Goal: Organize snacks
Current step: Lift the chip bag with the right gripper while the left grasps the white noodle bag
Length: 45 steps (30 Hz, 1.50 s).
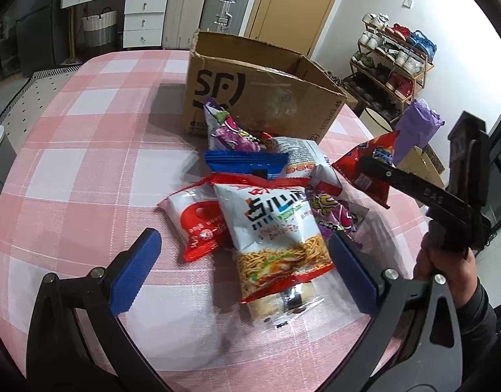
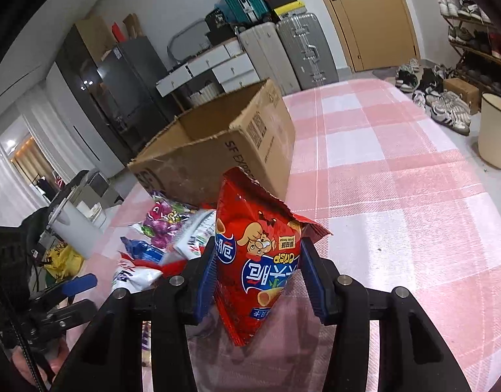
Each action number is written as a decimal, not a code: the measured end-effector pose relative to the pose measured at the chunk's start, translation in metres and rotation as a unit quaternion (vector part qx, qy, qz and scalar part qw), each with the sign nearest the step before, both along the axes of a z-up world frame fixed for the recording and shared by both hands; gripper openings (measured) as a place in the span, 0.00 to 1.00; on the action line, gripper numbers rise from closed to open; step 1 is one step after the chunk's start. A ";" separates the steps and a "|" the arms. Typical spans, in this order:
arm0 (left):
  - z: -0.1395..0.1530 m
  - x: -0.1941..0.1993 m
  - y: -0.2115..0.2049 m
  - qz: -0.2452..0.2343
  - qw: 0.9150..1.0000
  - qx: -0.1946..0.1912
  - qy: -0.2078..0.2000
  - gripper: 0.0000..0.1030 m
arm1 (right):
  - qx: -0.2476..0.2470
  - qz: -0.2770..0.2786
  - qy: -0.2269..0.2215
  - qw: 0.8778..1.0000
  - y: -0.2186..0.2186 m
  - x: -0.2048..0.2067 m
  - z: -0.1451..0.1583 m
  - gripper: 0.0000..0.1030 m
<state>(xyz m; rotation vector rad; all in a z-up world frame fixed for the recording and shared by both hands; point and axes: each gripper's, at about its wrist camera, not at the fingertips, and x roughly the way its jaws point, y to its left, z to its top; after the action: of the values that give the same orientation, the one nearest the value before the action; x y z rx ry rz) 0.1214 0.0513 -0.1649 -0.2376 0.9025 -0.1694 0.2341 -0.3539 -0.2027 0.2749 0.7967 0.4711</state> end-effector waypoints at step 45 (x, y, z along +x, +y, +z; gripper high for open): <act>-0.022 0.024 -0.016 -0.024 0.999 -0.012 0.043 0.42 | 0.039 0.013 -0.026 0.999 -0.025 -0.039 0.017 0.47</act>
<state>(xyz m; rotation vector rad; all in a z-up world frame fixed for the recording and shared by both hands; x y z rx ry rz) 0.1453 0.0357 -0.1866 -0.2475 0.9930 -0.2162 0.1950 -0.3791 -0.1857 0.3232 0.7330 0.5317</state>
